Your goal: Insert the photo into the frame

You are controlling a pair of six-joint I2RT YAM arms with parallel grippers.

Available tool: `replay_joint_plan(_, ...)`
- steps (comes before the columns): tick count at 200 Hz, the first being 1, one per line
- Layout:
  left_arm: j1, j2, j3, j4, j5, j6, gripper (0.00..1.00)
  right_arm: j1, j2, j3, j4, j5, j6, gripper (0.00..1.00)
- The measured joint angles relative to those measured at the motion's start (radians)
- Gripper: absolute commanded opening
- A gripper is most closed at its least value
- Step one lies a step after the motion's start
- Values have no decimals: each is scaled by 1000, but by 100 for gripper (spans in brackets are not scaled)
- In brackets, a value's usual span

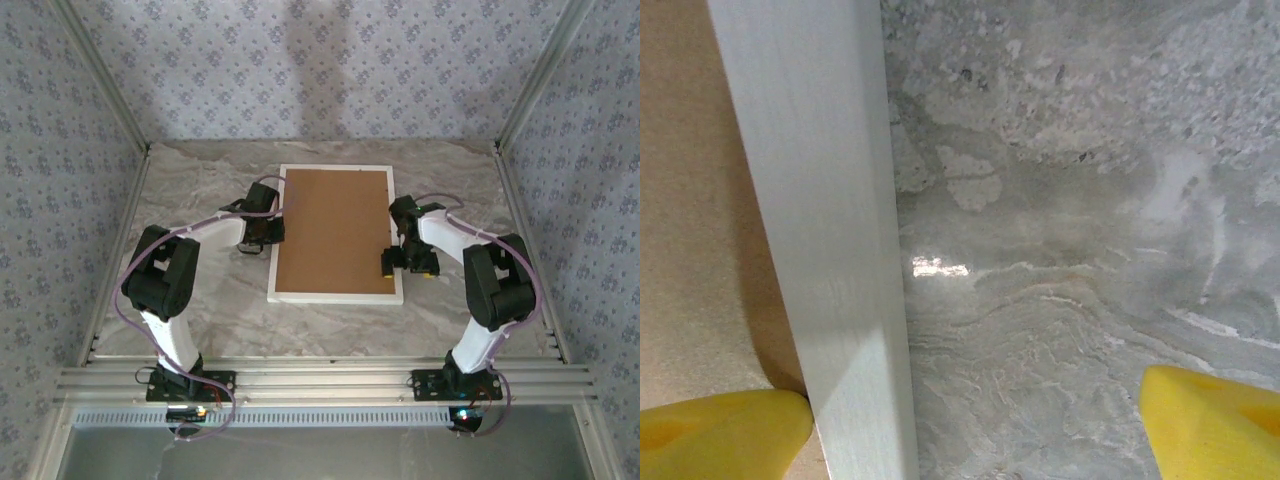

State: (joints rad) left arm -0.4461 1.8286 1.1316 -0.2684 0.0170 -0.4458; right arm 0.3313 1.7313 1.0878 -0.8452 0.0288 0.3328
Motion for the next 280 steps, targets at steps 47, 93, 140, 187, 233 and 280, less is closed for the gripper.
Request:
replay_joint_plan(47, 0, 0, 0, 0, -7, 0, 0, 0, -3, 5, -9, 5, -8, 100)
replay_joint_plan(93, 1, 0, 0, 0, -15, 1, 0, -12, -34, 6, -12, 3, -23, 100)
replay_joint_plan(140, -4, -2, 0, -5, -14, 9, 0, -93, -93, 42, 72, -103, -34, 100)
replay_joint_plan(187, -17, -34, -34, -21, -10, 11, 0, -131, -47, 155, 163, -177, -42, 98)
replay_joint_plan(233, -28, -97, -103, -43, -11, 11, 0, -154, 103, 266, 235, -232, -61, 90)
replay_joint_plan(280, -27, -146, -150, -74, -25, 12, 15, -163, 202, 324, 256, -263, -74, 78)
